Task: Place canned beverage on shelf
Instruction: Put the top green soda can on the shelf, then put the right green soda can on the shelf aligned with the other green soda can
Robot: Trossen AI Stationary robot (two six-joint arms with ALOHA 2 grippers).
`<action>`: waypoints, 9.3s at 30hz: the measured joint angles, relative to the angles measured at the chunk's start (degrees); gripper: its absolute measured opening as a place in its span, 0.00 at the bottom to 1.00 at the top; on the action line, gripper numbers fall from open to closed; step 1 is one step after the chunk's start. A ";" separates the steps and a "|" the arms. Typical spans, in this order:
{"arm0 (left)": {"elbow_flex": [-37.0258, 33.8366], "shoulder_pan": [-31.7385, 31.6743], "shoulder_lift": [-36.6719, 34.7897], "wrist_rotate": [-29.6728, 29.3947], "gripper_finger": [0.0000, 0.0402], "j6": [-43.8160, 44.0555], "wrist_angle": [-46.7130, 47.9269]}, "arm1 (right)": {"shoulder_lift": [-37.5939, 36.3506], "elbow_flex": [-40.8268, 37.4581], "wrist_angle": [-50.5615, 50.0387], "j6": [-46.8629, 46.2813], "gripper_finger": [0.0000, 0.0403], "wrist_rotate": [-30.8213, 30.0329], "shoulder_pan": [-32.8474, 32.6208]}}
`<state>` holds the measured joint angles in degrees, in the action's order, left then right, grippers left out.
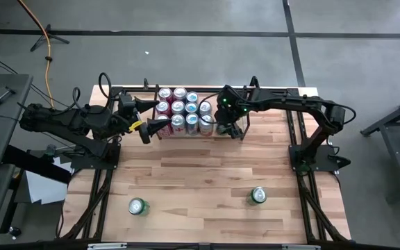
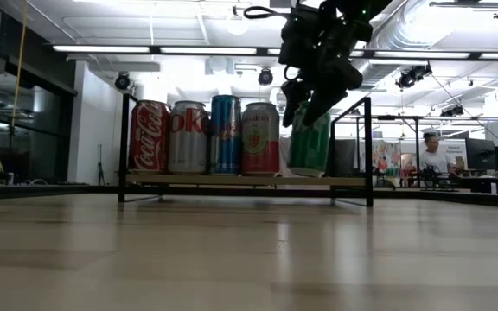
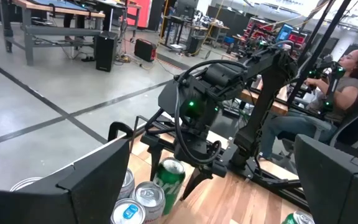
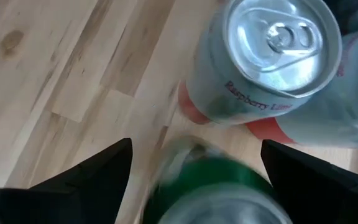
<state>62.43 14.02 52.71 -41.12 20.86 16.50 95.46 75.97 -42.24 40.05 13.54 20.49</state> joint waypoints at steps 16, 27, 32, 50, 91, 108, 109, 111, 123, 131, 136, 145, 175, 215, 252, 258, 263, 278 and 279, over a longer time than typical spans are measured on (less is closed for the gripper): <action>0.02 0.00 -0.05 0.02 0.91 -0.59 0.02 | 0.00 7.33 -4.42 -1.66 0.86 0.04 0.00; 0.04 0.00 -0.24 0.00 0.91 1.10 -0.01 | -0.02 24.22 -19.78 -36.11 0.86 -6.18 0.12; 0.04 0.02 -0.24 0.00 0.91 1.44 -0.01 | -0.07 29.00 -24.73 -55.19 0.86 -6.60 0.11; 0.04 0.01 -0.24 0.00 0.91 1.51 0.00 | -0.07 21.97 -28.14 -67.95 0.86 -8.84 -2.82; 0.02 0.02 -0.24 -0.02 0.91 1.49 0.08 | 9.33 21.65 -29.81 -71.47 0.86 -20.61 -5.55; 0.02 0.01 -0.24 -0.02 0.91 1.49 0.19 | 9.22 21.65 -30.04 -69.54 0.61 -19.52 -5.53; 0.02 0.02 -0.24 -0.02 0.91 1.49 0.19 | 9.22 21.65 -29.88 -68.42 0.62 -19.50 -5.53; 0.02 0.00 -0.24 -0.01 0.91 1.49 0.19 | 9.22 21.65 -29.16 -65.71 0.63 -19.38 -5.53; 0.02 0.00 -0.24 0.00 0.91 1.49 0.19 | 9.34 21.61 -24.32 -41.79 0.62 -19.15 -5.55; 0.02 0.02 -0.24 0.00 0.91 1.49 0.18 | 9.33 21.61 -24.18 -33.55 0.62 -18.99 -5.44; 0.02 0.00 -0.24 0.00 0.91 1.49 0.18 | 9.33 21.61 -23.82 -33.72 0.65 -18.66 -5.42; 0.02 0.00 -0.24 0.00 0.91 1.49 0.17 | 9.33 21.61 -23.76 -33.63 0.68 -18.51 -5.42; 0.02 0.00 -0.24 0.00 0.91 1.51 0.18 | 9.33 21.61 -23.65 -33.59 0.68 -18.51 -5.40; 0.00 0.02 -0.23 0.02 0.91 1.51 0.12 | 9.18 21.70 -23.40 -33.59 0.84 -16.92 -5.42; -8.94 3.07 -2.16 3.09 0.91 -7.99 -12.40 | -10.56 25.75 -31.85 -41.29 0.86 -9.77 -5.92; -26.24 2.78 -7.41 3.24 0.91 -6.81 -36.26 | -25.28 8.76 -10.14 -52.24 0.86 -9.59 -7.14; -30.99 2.69 -12.83 3.26 0.91 -8.35 -40.32 | -33.41 -4.93 13.20 -59.74 0.86 -9.59 -9.22; -30.88 -0.94 -19.87 6.16 0.91 -7.74 -34.23 | -35.88 -20.30 40.70 -69.74 0.86 -9.60 -13.78; -30.88 -0.94 -19.73 6.13 0.91 -7.63 -34.19 | -35.88 -20.34 40.70 -69.72 0.86 -9.61 -13.93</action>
<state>31.55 13.08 32.98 -34.99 13.23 -17.69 59.58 55.64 -1.54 -29.67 3.93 6.56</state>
